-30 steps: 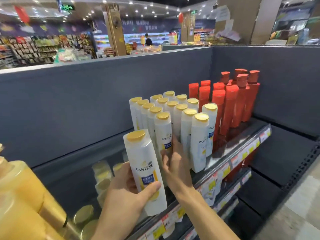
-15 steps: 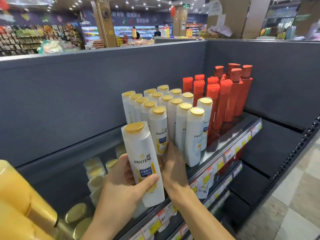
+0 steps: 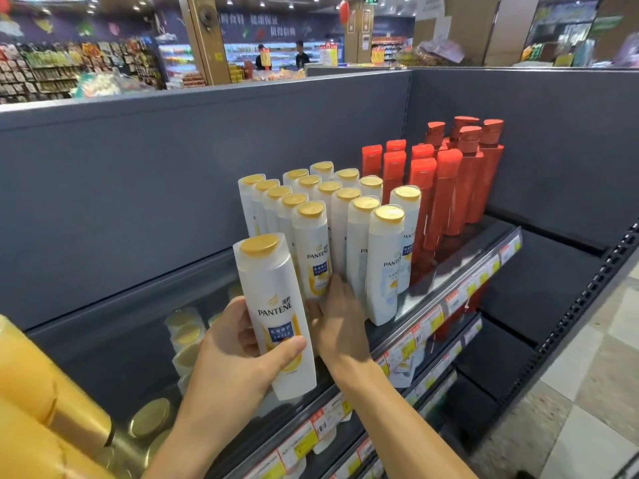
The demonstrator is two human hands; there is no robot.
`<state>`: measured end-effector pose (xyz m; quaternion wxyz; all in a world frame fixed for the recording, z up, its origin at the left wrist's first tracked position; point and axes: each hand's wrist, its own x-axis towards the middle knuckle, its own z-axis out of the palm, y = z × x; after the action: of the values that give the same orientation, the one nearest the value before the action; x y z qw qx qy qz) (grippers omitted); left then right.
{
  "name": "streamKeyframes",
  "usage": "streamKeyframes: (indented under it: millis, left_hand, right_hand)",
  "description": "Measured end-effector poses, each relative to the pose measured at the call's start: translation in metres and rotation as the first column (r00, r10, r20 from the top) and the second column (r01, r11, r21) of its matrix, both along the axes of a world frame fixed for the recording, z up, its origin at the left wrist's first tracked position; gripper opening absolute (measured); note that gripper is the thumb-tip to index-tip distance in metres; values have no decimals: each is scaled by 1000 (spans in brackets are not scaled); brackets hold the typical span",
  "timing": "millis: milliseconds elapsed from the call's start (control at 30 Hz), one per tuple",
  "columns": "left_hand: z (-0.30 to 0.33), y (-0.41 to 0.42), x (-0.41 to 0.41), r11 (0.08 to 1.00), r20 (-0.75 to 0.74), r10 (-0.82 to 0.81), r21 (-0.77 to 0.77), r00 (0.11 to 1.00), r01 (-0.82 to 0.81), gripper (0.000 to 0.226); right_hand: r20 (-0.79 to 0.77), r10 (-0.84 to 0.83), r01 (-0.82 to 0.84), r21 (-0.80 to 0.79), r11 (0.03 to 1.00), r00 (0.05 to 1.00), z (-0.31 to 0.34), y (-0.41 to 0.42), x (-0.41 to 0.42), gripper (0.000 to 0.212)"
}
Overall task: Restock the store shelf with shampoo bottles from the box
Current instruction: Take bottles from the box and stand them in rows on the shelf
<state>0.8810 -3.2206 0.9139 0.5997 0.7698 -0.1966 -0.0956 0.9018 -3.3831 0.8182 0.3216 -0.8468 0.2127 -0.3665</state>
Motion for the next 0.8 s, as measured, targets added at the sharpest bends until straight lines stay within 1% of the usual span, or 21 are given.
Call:
streamKeyframes:
  millis: [100,167,233,267,333,433,500,600,633,733,800]
  left_hand:
    - [1,0,-3,1000,3,-18,-8,1000,18,47]
    - [1,0,-3,999,10,-33,-10,999,33,46]
    - [1,0,-3,1000,20,-28,-2,999,28,48]
    - [1,-1,-2,1000,30,-21,3,999,21,49]
    - [2,-3,2,1000,66,-16,15,998,15,49]
    - [6,-12,8,999,123,-35,41,992,30,46]
    - [7,-22,15,997,152,-49,60,987,41,46]
    - [8,-36,24,993,199,-69,103,978,49,50]
    - [9,-39,27,992,213,-73,112,974,50,51]
    - [10,-42,34,994,216,-56,103,975,34,49]
    - [8,-44,37,995,200,-34,98,979,14,48]
  right_hand:
    - [-46,17,-17,-4,1000,999,1,1,-1,45]
    - [-86,23,-20,29,999,996,3,3,-6,48]
    - [-109,53,-53,6,999,993,6,6,-18,48]
    - [-128,69,-73,-26,997,989,7,7,-25,45]
    - [-220,85,-110,-106,988,972,8,6,-43,43]
    - [-342,104,-180,-200,963,934,6,-2,-65,58]
    - [-351,114,-229,-307,924,929,5,-7,-75,56]
    - [-282,100,-242,-530,813,954,-1,-13,-78,42]
    - [-291,104,-253,-541,802,951,-1,-14,-78,42]
    - [-377,91,-271,-460,846,922,-3,-15,-80,62]
    - [-402,83,-284,-473,834,912,-4,-18,-82,66]
